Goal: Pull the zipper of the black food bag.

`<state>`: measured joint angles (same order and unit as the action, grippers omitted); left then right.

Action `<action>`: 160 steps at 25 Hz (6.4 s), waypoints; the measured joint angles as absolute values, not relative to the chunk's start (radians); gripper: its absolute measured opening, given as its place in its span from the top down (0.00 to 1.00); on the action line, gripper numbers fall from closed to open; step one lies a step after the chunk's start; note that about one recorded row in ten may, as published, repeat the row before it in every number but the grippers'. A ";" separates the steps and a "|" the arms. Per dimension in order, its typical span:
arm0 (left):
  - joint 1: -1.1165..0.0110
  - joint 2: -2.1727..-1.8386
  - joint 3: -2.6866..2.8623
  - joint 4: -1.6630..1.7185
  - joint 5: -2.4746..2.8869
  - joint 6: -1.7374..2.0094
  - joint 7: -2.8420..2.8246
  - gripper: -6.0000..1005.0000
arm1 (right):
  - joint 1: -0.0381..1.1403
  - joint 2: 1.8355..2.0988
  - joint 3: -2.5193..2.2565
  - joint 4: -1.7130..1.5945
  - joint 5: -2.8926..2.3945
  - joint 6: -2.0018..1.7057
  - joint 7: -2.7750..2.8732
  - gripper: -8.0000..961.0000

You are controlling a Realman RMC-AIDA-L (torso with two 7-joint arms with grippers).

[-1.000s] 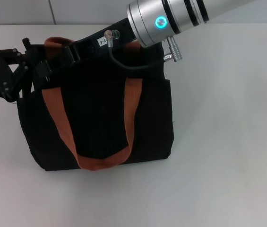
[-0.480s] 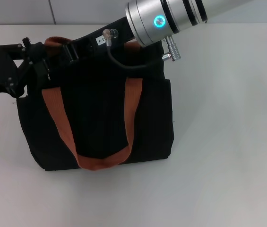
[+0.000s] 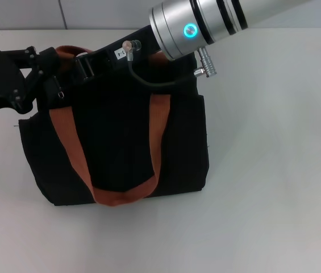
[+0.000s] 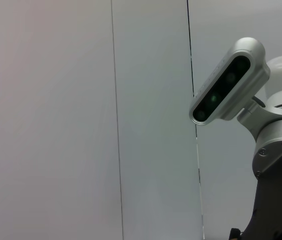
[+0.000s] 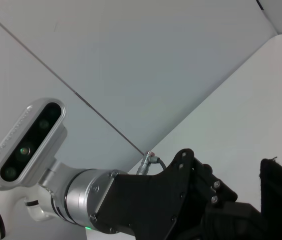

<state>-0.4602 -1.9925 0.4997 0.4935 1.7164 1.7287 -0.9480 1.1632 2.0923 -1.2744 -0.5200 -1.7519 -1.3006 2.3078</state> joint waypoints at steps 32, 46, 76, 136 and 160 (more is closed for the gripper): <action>-0.433 -1.994 0.487 0.497 1.716 1.752 -0.957 0.95 | 1.145 2.092 -1.287 -0.541 -1.752 -1.306 2.304 0.82; -0.429 -1.995 0.476 0.497 1.715 1.762 -0.959 0.95 | 1.147 2.092 -1.326 -0.544 -1.751 -1.283 2.278 0.95; -0.420 -1.985 0.436 0.495 1.715 1.763 -0.959 0.95 | 0.912 2.080 -1.305 -0.860 -1.970 -1.287 2.490 0.99; -0.399 -1.941 0.449 0.566 1.817 1.732 -1.236 0.91 | 0.511 2.086 -1.078 -0.327 -1.615 -1.655 0.906 0.21; -0.333 -1.933 0.578 0.596 1.774 2.010 -1.136 0.18 | 0.564 2.085 -1.080 -0.324 -1.617 -1.622 0.907 0.21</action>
